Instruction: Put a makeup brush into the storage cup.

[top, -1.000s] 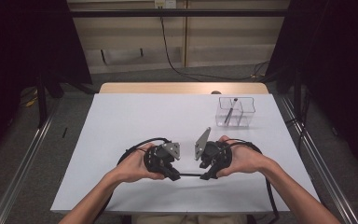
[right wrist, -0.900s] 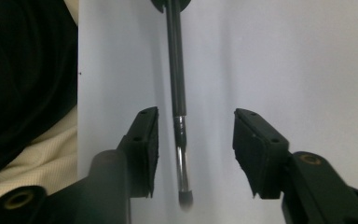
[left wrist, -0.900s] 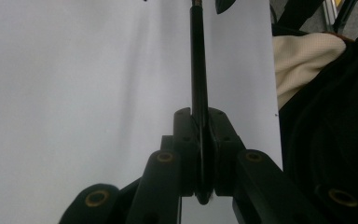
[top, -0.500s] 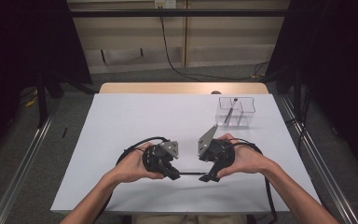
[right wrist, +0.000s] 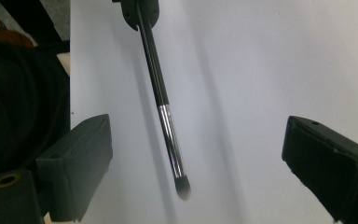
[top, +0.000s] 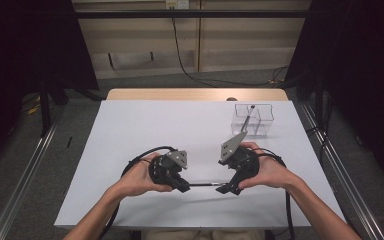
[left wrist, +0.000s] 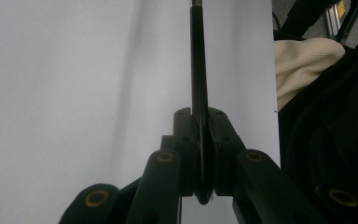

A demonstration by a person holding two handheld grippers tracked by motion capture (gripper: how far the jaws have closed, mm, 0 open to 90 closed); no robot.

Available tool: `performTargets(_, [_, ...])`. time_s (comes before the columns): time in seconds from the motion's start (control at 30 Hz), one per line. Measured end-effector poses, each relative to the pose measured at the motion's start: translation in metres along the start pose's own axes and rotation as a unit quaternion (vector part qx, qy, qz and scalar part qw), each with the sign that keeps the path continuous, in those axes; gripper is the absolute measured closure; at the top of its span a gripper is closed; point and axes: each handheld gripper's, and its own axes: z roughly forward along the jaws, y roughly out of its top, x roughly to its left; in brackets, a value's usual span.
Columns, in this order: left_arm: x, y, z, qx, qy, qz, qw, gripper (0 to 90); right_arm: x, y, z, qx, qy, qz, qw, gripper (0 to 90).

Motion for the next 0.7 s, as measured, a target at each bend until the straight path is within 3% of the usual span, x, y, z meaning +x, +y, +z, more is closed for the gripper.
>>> performTargets(0.33, [0.001,-0.011,-0.004,-0.009,0.002,-0.014,0.9999,83.7,0.002,-0.010,-0.004,-0.016,-0.023,0.020,0.9994,4.2])
performTargets(0.5, [0.002,-0.017,-0.007,-0.013,0.006,-0.023,0.9996,83.7,0.000,-0.015,-0.011,-0.041,-0.009,0.022,0.9989,3.5])
performTargets(0.57, [0.002,-0.020,-0.008,-0.014,0.007,-0.026,0.9995,83.7,0.002,-0.018,-0.012,-0.045,-0.013,0.020,0.9987,3.7])
performTargets(0.7, [0.002,-0.024,-0.010,-0.018,0.006,-0.030,0.9994,83.7,0.000,-0.026,-0.013,-0.052,-0.016,0.037,0.9978,4.7])
